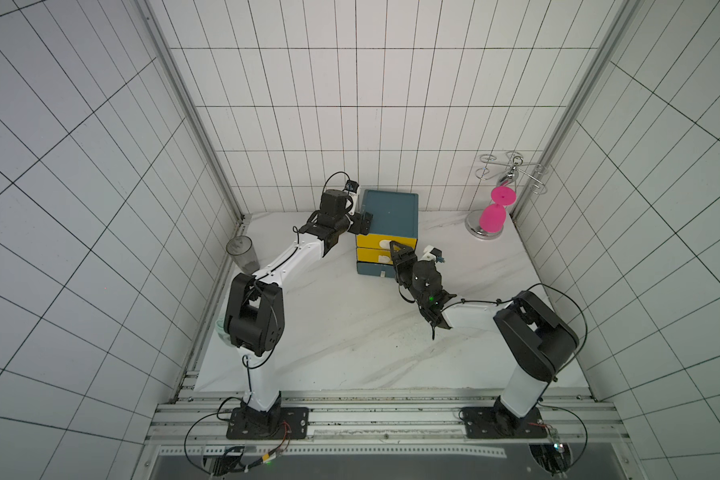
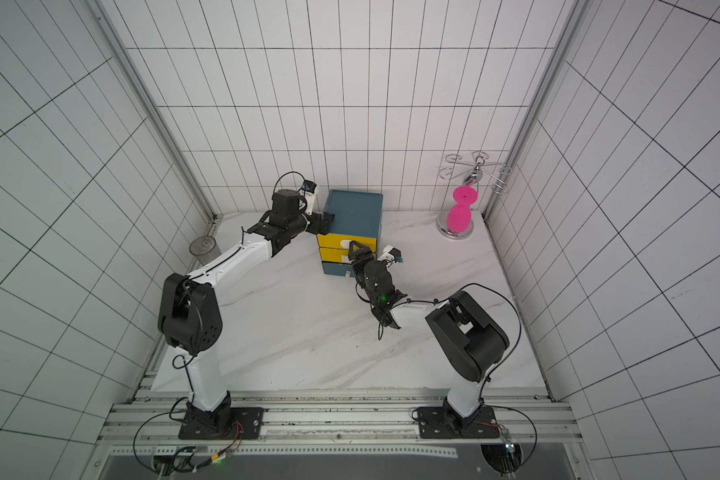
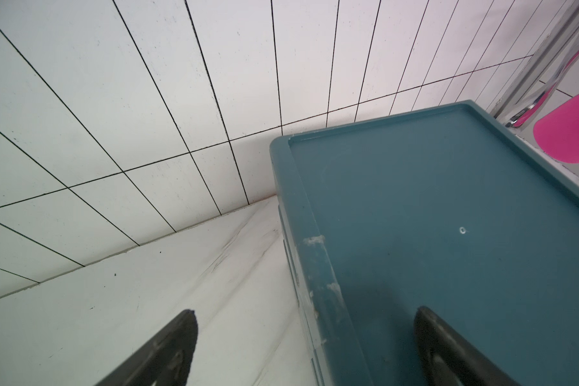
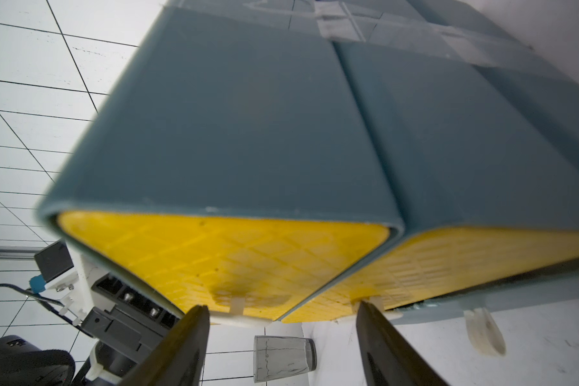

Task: Take the postcards out of the drawer
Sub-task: Open the drawer in the storage box.

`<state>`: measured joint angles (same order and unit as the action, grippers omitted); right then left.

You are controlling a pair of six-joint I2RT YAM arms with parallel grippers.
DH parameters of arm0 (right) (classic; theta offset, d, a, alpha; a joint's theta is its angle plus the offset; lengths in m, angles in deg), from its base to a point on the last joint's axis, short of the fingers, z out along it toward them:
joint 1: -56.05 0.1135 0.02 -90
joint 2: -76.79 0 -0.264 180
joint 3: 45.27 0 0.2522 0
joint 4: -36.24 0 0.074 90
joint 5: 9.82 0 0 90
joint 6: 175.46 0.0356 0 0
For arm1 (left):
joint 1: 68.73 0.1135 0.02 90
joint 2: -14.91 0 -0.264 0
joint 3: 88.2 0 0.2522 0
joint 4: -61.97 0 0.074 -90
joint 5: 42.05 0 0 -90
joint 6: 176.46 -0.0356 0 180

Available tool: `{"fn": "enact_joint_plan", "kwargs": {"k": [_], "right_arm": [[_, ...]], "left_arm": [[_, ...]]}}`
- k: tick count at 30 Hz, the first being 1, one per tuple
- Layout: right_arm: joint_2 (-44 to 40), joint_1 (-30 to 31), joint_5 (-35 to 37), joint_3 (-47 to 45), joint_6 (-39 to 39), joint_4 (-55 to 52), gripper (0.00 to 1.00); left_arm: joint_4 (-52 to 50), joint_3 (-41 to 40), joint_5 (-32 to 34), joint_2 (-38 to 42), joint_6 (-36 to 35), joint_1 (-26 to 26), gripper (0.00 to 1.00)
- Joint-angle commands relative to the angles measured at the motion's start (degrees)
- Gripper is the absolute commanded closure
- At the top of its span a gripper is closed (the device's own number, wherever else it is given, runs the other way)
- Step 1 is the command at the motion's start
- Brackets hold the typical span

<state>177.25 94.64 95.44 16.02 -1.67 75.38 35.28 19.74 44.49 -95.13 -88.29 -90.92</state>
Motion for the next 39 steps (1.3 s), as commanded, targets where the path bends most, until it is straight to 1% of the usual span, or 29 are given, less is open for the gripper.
{"fn": "enact_joint_plan", "kwargs": {"k": [1, 8, 13, 21, 24, 28, 30, 39], "right_arm": [[0.53, 0.94, 1.77, 2.79, 0.24, 4.34, 0.27], [0.70, 1.62, 2.22, 2.87, 0.54, 5.83, 0.27], [2.33, 1.81, 2.00, 4.04, 1.36, 6.23, 0.28], [4.34, 1.92, 1.68, 5.86, 2.34, 7.39, 0.34], [4.68, 1.90, 2.07, 6.08, 2.69, 7.60, 0.39], [4.65, 1.92, 2.70, 5.92, 2.44, 7.75, 0.51], [4.49, 1.92, 2.88, 5.54, 2.34, 7.76, 0.55], [3.38, 1.99, 3.10, 2.91, 2.20, 9.33, 0.63]], "left_arm": [[-1.84, -0.27, 0.65, -1.05, -1.51, -0.38, 0.01], [-1.75, -0.46, 0.44, -0.88, -1.34, -0.32, 0.01], [-1.45, -1.01, 0.04, -0.49, -0.91, -0.31, 0.01], [-1.14, -1.45, 0.26, 0.18, -1.25, -0.29, 0.01], [-1.13, -1.53, 0.24, 0.33, -1.18, -0.26, 0.01], [-0.96, -1.79, 0.13, 0.52, -1.26, -0.26, 0.01], [-0.87, -1.80, 0.21, 0.54, -1.29, -0.32, 0.01], [-0.70, -1.78, 0.21, 0.36, -1.24, -0.29, 0.01]]}}
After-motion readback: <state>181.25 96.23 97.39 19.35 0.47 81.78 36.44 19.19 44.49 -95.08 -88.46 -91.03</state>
